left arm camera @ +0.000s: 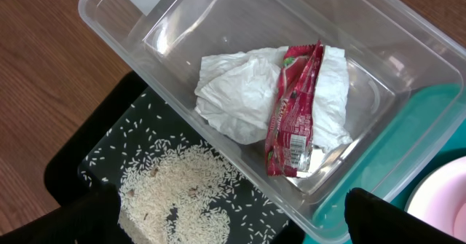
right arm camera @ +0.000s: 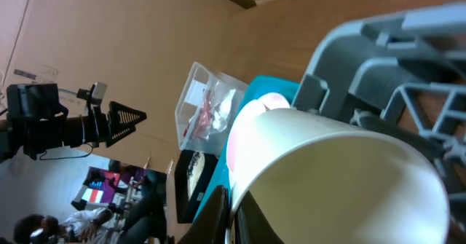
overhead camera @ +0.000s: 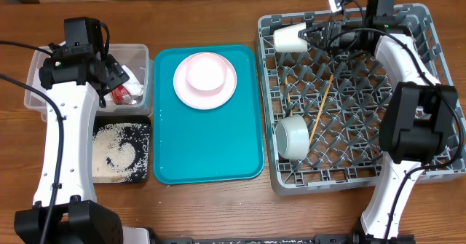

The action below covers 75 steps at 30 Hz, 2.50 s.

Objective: Sort waste into correct bins and load items into the dishwasher
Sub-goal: 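Turn the cup upside down and lower it into the rack, then release the cup and raise the right gripper above the rack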

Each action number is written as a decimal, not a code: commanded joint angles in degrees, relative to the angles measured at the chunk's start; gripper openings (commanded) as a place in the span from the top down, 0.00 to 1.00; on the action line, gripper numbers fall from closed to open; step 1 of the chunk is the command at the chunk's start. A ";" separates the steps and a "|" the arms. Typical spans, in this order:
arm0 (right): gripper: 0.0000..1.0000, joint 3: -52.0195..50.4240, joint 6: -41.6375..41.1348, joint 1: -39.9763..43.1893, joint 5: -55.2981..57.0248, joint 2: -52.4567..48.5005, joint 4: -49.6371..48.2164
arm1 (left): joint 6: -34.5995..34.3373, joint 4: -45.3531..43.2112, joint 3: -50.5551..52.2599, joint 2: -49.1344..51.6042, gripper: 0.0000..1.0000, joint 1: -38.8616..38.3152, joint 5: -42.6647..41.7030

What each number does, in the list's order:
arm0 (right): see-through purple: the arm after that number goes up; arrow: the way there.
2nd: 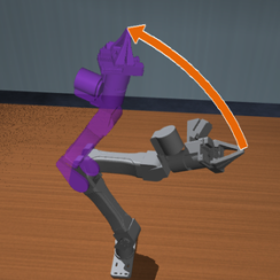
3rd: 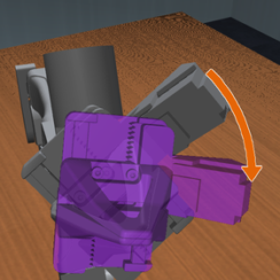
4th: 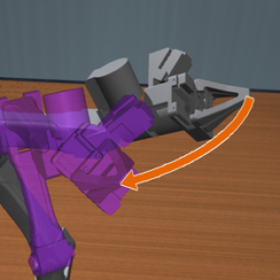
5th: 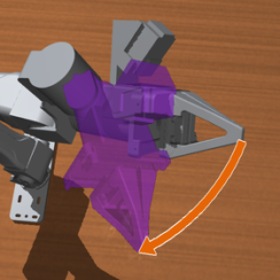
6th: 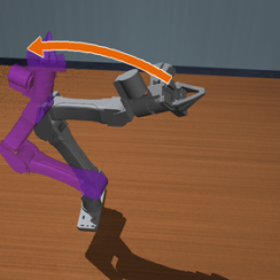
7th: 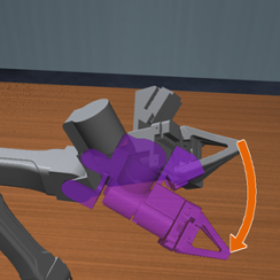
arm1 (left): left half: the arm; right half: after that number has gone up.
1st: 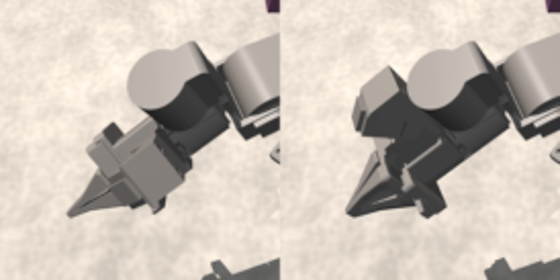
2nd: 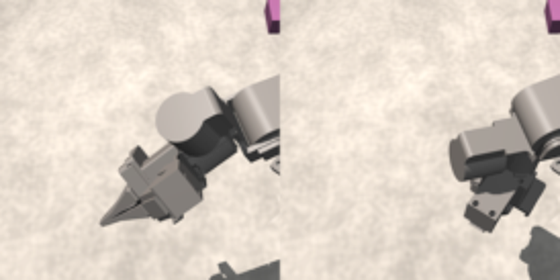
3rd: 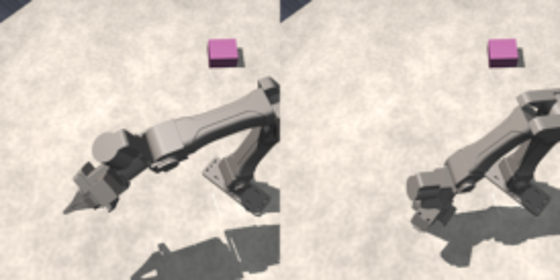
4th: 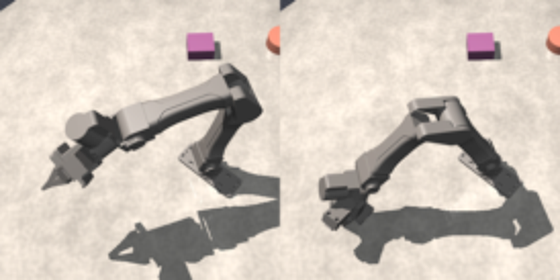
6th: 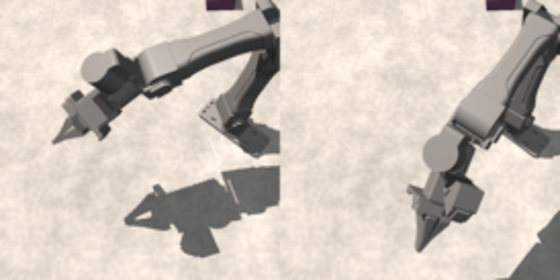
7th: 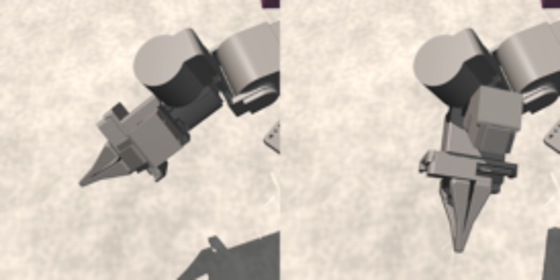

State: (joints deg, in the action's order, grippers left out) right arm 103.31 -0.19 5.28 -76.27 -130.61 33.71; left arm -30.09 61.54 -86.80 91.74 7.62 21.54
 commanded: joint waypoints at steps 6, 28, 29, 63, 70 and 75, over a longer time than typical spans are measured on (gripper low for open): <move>0.95 -0.55 -3.52 -0.04 -11.93 -0.79 -5.16 | -0.81 -0.07 -1.33 -0.90 0.00 0.20 -0.44; 0.87 -4.74 -2.84 -0.13 0.37 -1.20 -1.95 | -0.81 -0.09 -1.33 -0.87 0.00 0.22 -0.48; 0.87 -4.72 -2.86 -0.04 0.35 -1.20 -1.95 | -0.81 -0.09 -1.33 -0.87 0.00 0.24 -0.46; 0.88 -4.57 -3.08 3.23 34.58 17.59 16.31 | -0.81 -0.07 -1.33 -0.90 0.00 0.24 -0.46; 0.88 -4.57 -2.93 -6.43 53.02 25.00 15.08 | -0.81 -0.09 -1.33 -0.87 0.00 0.20 -0.48; 0.88 -4.63 -2.38 -14.80 68.52 24.46 12.04 | -0.81 -0.09 -1.33 -0.90 0.00 0.20 -0.46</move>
State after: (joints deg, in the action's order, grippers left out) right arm 98.45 -2.96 -6.39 -21.54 -105.56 46.74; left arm -30.09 61.54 -86.83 91.74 7.62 21.39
